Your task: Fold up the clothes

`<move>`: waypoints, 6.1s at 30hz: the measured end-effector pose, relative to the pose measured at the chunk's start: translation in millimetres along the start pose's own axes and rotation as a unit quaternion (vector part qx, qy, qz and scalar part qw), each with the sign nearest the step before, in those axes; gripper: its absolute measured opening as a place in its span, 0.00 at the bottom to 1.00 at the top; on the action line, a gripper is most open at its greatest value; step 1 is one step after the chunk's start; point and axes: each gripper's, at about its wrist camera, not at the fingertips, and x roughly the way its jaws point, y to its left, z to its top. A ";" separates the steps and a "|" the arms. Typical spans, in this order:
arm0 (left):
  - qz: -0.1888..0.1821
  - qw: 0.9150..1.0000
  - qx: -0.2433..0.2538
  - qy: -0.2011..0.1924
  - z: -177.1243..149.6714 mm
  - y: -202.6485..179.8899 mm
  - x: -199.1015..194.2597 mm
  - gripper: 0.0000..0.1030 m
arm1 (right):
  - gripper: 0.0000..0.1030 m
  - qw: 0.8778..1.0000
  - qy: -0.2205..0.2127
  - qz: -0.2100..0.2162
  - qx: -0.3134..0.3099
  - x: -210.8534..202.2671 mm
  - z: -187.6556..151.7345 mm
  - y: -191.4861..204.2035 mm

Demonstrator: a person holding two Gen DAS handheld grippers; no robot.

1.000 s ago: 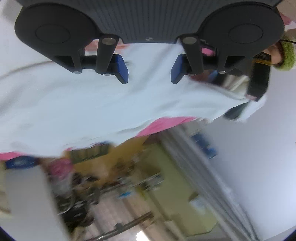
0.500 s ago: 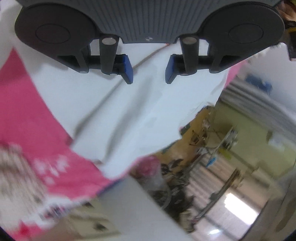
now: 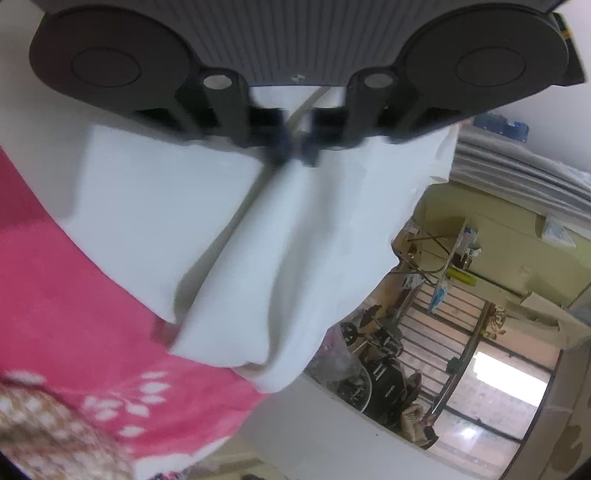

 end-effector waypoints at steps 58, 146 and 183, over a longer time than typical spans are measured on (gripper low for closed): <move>-0.107 0.991 -0.008 -0.081 170.6 -131.0 110.6 0.00 | 0.03 0.975 -0.060 -0.056 -0.208 -34.2 25.5 0.1; 0.003 0.998 -0.046 -0.032 -35.4 78.8 -64.5 0.03 | 0.15 0.884 0.121 0.038 -0.449 25.7 -110.6 173.4; 0.178 0.764 -0.555 -0.278 -238.3 304.4 -291.7 0.67 | 0.57 0.759 0.108 0.179 -0.616 -8.6 -221.0 369.5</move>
